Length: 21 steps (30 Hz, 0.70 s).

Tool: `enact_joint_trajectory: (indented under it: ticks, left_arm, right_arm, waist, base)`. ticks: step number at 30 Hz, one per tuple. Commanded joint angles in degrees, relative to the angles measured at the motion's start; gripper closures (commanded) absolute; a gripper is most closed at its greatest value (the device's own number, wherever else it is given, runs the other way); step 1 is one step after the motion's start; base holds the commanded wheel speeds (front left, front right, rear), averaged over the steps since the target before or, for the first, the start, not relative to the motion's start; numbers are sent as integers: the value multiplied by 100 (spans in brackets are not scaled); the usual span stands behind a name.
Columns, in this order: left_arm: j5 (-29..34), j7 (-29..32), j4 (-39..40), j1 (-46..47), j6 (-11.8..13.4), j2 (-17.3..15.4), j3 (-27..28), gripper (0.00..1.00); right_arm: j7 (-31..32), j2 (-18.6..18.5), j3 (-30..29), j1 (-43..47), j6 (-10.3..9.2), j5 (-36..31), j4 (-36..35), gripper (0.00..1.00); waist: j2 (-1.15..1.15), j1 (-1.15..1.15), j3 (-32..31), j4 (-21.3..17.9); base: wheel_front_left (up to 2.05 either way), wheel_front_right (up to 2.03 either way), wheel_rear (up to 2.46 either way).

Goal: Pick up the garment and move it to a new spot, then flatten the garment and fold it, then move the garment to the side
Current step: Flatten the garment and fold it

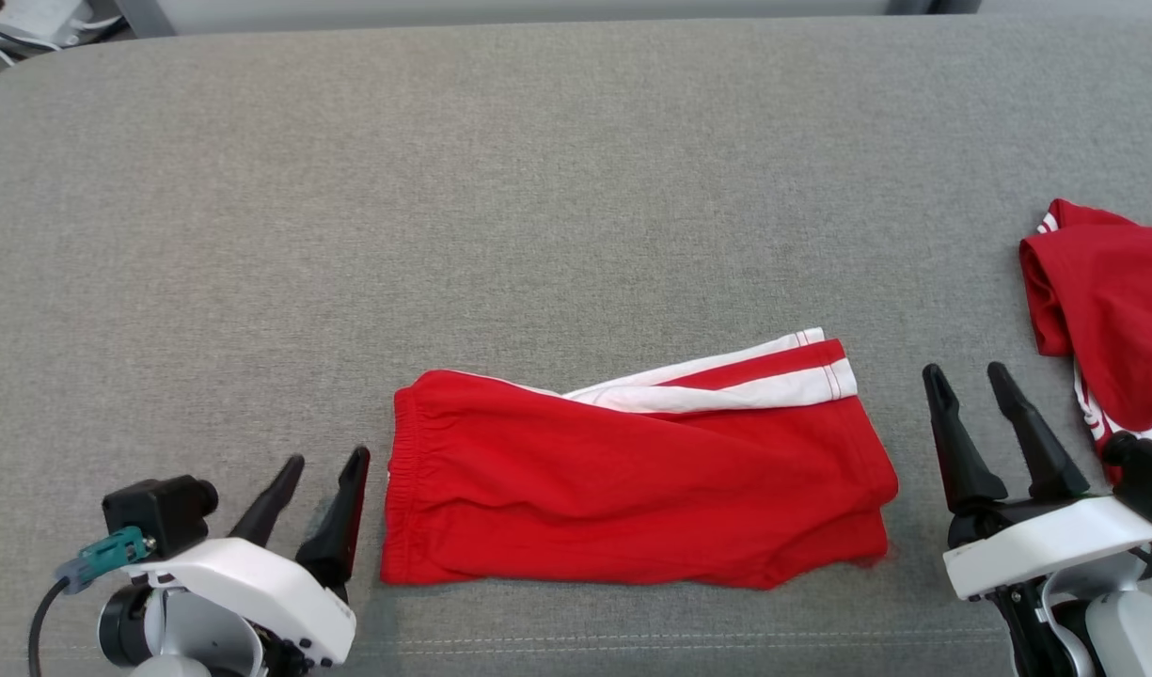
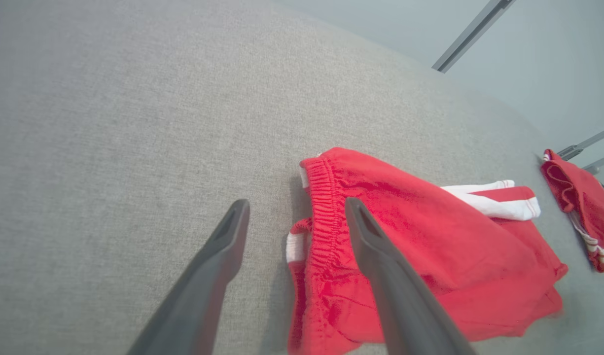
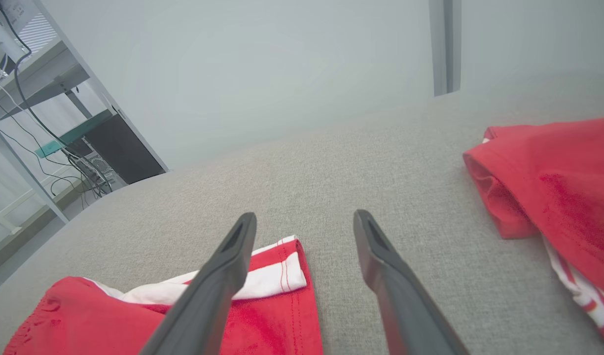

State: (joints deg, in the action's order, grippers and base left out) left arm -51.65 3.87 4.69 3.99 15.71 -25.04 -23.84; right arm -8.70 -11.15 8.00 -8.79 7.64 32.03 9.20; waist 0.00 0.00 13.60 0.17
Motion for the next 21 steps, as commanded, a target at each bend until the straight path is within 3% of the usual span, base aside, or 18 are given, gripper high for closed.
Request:
enact_joint_trajectory:
  ticks: [1, 11, 21]
  left_arm:
    - [123, -132, 120, 303, 33, -114, 286, 0]
    - [665, -1541, -408, 667, 52, 272, 567, 0]
    - [1689, -1876, -636, 283, 83, 276, 548, 0]
  right_arm:
    - [-62, -58, 59, 43, -15, -116, -214, 0]
    - [-273, 107, -257, 201, -15, -1093, -430, 0]
    - [-460, 343, -493, 743, -15, -1524, -419, 0]
  waist:
    - [0, 0, -45, 46]
    - [0, 0, -324, 91]
    - [0, 0, -710, 198]
  base:
    - [0, 0, 0]
    - [0, 0, 0]
    - [0, 0, 0]
